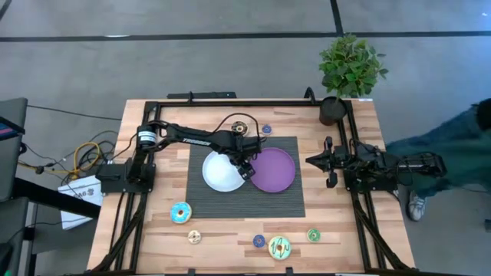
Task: Pick & Place donuts
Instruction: Put the small light blue donut on the white plate, then put the large light blue donut on the violet plate
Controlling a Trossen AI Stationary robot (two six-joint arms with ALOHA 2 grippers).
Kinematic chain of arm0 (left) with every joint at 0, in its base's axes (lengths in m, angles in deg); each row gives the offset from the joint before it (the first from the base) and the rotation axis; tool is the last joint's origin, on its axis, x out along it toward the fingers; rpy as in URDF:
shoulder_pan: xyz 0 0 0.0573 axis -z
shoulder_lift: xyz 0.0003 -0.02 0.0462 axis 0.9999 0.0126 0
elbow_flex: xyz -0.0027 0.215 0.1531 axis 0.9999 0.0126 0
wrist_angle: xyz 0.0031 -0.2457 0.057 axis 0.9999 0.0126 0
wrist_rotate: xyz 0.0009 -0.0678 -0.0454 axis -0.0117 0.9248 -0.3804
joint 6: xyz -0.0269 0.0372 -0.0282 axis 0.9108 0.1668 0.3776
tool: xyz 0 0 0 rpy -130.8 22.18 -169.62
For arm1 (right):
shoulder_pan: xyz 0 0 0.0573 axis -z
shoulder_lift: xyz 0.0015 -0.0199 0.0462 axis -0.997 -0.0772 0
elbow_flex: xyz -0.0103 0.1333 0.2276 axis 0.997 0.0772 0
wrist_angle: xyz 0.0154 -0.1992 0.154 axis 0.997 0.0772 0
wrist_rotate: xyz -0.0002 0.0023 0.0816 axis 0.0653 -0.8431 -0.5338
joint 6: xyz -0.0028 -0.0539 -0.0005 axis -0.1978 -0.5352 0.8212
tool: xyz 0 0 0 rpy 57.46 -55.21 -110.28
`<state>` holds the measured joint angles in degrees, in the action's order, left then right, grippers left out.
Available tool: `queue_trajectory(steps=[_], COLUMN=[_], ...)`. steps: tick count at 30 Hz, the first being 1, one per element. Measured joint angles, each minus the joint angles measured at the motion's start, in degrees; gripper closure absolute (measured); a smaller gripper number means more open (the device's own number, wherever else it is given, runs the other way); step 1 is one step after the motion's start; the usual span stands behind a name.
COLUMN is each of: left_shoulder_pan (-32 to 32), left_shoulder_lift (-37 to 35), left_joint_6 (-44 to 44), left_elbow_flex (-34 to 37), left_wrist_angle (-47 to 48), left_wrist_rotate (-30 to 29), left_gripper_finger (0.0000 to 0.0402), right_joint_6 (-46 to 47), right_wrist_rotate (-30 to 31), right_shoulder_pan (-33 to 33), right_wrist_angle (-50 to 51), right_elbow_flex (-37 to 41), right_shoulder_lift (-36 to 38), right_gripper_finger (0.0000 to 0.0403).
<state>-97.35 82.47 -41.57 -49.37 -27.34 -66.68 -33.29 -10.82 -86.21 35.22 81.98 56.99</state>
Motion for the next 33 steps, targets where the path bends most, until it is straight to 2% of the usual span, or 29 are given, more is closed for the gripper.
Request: queue_trajectory(steps=[8, 14, 22, 33], left_shoulder_pan=[0.0, 0.02, 0.43, 1.07], left_shoulder_lift=[-0.66, -4.09, -9.52, -16.72], left_joint_6=[0.0, -0.42, -1.4, -4.19], left_elbow_flex=[0.0, -0.02, -0.04, -0.04], left_wrist_angle=[1.6, 4.99, 8.93, 9.03], left_wrist_rotate=[-0.09, -3.63, -5.04, -5.06], left_gripper_finger=[0.0102, 0.0101, 0.0101, 0.0101], right_joint_6=[0.0, 0.0, 0.0, 0.0], right_wrist_rotate=[0.0, 0.0, 0.0, 0.0], right_shoulder_pan=[0.01, 0.01, 0.01, 0.01], right_wrist_angle=[0.0, -0.01, -0.02, -0.02], right_elbow_flex=[0.0, 0.0, 0.0, 0.0], right_shoulder_lift=[0.0, 0.0, 0.0, 0.0], right_gripper_finger=[0.0403, 0.0403, 0.0403, 0.0403])
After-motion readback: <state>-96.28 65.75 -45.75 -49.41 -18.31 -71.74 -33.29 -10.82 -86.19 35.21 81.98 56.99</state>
